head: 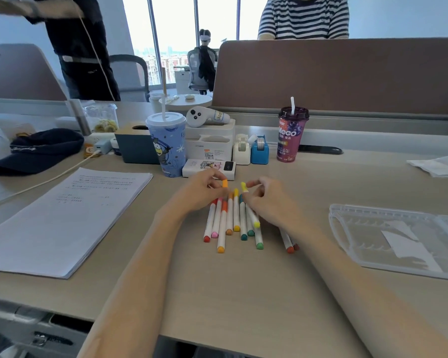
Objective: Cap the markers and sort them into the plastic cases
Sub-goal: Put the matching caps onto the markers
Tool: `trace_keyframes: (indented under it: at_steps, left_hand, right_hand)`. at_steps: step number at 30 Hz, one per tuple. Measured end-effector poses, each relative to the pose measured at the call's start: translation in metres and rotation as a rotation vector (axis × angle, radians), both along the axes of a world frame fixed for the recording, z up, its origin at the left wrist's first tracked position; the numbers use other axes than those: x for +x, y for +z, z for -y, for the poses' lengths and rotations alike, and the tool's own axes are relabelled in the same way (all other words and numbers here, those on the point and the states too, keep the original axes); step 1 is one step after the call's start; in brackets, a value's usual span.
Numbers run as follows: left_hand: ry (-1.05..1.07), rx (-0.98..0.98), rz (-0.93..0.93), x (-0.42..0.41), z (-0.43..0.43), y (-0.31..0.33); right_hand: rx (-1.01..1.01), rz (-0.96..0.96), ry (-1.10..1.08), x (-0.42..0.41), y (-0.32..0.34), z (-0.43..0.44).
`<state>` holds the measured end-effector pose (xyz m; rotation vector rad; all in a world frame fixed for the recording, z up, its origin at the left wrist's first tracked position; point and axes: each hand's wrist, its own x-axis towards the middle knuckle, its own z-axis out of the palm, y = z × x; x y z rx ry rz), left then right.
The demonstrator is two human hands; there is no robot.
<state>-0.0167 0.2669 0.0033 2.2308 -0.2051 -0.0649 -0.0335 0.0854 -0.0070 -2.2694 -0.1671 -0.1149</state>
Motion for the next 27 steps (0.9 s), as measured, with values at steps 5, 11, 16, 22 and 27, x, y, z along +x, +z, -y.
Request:
trace_keyframes:
  at_steps: [5, 11, 16, 22, 27]
  left_hand:
    - [0.017, 0.087, 0.019, -0.002, -0.003, 0.000]
    - [0.035, 0.141, 0.006, 0.002, -0.006, -0.003]
    - [0.054, 0.154, 0.031, 0.003, -0.009, -0.005]
    - [0.057, 0.164, 0.048, 0.003, -0.009, -0.006]
    - [0.043, 0.147, 0.034, 0.002, -0.009, -0.005]
  right_hand:
    - [-0.264, 0.054, 0.029, 0.005, 0.000, -0.026]
    - [-0.438, 0.132, 0.020, 0.004, -0.008, -0.025]
    - [-0.462, 0.070, 0.124, -0.006, -0.005, -0.032]
    - [-0.435, -0.011, 0.129, -0.009, 0.007, -0.036]
    - [-0.615, -0.038, 0.085, -0.012, 0.015, -0.045]
